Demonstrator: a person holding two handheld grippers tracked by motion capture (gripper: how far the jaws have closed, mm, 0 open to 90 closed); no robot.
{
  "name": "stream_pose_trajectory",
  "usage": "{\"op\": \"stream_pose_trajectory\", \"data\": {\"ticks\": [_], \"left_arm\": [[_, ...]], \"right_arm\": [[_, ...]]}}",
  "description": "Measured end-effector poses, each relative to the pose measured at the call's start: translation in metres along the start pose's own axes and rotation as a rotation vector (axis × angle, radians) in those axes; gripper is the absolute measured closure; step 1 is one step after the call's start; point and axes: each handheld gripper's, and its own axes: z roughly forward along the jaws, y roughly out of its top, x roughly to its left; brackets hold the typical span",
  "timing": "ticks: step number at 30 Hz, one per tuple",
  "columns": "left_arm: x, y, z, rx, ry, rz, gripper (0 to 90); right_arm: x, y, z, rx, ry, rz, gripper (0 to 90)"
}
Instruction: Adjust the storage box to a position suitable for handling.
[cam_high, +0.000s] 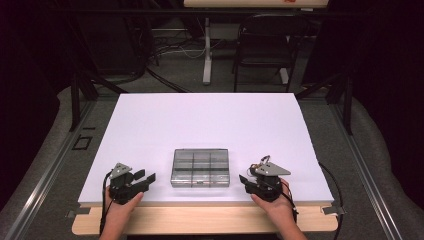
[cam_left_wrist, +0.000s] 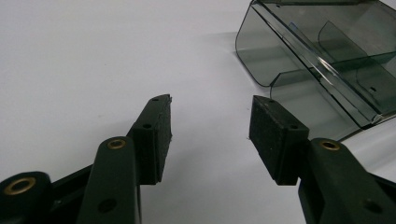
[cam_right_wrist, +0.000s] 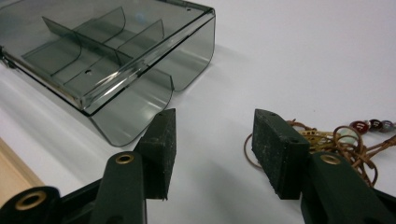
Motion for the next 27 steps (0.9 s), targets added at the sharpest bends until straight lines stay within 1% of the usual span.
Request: {"op": "stream_pose_trajectory", "data": {"ticks": [1, 2, 3, 4, 6, 7, 10, 11, 12, 14, 15, 16, 17, 18, 19, 21, 24, 26, 27], "left_arm": [[0.000, 0.000, 0.000, 0.000, 0.000, 0.000, 48.8], [-0.002, 0.000, 0.001, -0.012, 0.005, 0.000, 48.8], [-0.002, 0.000, 0.002, -0.013, 0.002, -0.003, 48.8], [-0.003, 0.000, 0.002, -0.008, -0.001, -0.004, 48.8], [-0.003, 0.000, 0.002, 0.000, -0.006, -0.001, 49.1], [-0.004, 0.000, 0.003, -0.008, -0.005, 0.002, 49.1], [-0.007, 0.001, 0.003, -0.006, -0.005, 0.010, 48.8], [-0.008, 0.000, 0.004, -0.015, 0.002, 0.016, 48.5], [-0.008, 0.000, 0.005, -0.013, 0.005, 0.018, 48.5], [-0.009, 0.001, 0.005, -0.005, 0.003, 0.023, 49.0], [-0.009, 0.001, 0.006, -0.002, -0.008, 0.026, 49.0], [-0.011, 0.000, 0.007, 0.012, -0.014, 0.027, 53.8], [-0.011, 0.000, 0.007, 0.012, -0.014, 0.027, 54.7], [-0.013, 0.000, 0.007, 0.016, -0.017, 0.039, 54.8], [-0.014, 0.000, 0.006, 0.019, -0.021, 0.042, 55.0], [-0.016, -0.001, 0.006, 0.006, -0.026, 0.040, 57.1], [-0.018, -0.002, 0.004, 0.010, -0.029, 0.041, 58.7], [-0.020, -0.002, 0.002, 0.007, -0.033, 0.039, 60.8], [-0.020, -0.002, 0.002, 0.009, -0.041, 0.040, 62.0]], "right_arm": [[0.000, 0.000, 0.000, 0.000, 0.000, 0.000, 50.2], [0.002, -0.001, 0.000, 0.024, -0.006, -0.019, 50.8], [0.002, -0.001, 0.001, 0.031, 0.000, -0.024, 51.1], [0.003, -0.002, 0.001, 0.041, 0.005, -0.021, 51.6], [0.004, -0.002, 0.002, 0.042, 0.010, -0.013, 51.6], [0.005, -0.002, 0.001, 0.050, 0.016, -0.006, 51.6], [0.005, -0.001, -0.002, 0.034, 0.011, -0.008, 53.7], [0.005, -0.001, -0.004, 0.033, 0.013, 0.001, 55.8], [0.004, -0.001, -0.004, 0.033, 0.014, 0.000, 56.4], [0.004, -0.001, -0.004, 0.026, 0.012, 0.002, 56.6], [0.003, -0.001, -0.005, 0.023, 0.010, 0.002, 57.1], [0.002, -0.001, -0.006, 0.017, 0.018, 0.010, 58.0], [0.002, 0.000, -0.006, 0.021, 0.020, 0.011, 58.3], [0.002, 0.000, -0.007, 0.023, 0.019, 0.012, 59.5], [0.002, 0.000, -0.007, 0.027, 0.017, 0.010, 60.0], [0.003, 0.001, -0.008, 0.020, 0.021, 0.018, 61.4], [0.006, 0.003, -0.008, 0.020, 0.029, 0.021, 63.9], [0.007, 0.005, -0.008, 0.027, 0.039, 0.011, 66.7], [0.008, 0.006, -0.008, 0.027, 0.045, 0.006, 67.9]]}}
